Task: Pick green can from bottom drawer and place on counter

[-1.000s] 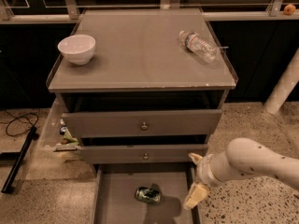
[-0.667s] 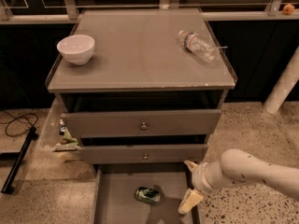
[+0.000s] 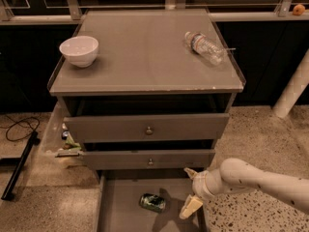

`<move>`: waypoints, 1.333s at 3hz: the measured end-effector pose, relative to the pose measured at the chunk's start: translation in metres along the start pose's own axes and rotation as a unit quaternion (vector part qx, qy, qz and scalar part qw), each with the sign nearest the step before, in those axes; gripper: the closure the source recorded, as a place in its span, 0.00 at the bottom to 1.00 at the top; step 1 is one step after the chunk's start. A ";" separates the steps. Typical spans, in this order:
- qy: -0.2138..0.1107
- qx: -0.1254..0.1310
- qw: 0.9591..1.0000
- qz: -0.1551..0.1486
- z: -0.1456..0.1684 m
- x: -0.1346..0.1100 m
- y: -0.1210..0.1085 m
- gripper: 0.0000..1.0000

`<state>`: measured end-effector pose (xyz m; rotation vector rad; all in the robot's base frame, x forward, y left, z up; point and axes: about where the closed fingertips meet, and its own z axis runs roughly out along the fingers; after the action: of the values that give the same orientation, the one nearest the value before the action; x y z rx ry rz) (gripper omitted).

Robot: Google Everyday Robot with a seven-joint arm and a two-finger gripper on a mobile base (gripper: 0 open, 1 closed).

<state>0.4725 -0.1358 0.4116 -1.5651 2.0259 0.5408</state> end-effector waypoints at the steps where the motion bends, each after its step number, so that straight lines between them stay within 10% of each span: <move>1: -0.009 -0.006 1.000 0.003 0.016 0.007 0.005 0.00; 4: -0.101 -0.044 0.994 0.003 0.150 0.062 0.005 0.00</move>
Offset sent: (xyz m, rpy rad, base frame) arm 0.0018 0.0360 -0.1098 0.1369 0.0063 0.0597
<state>0.4787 -0.0923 0.2554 -1.4879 1.8775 0.7679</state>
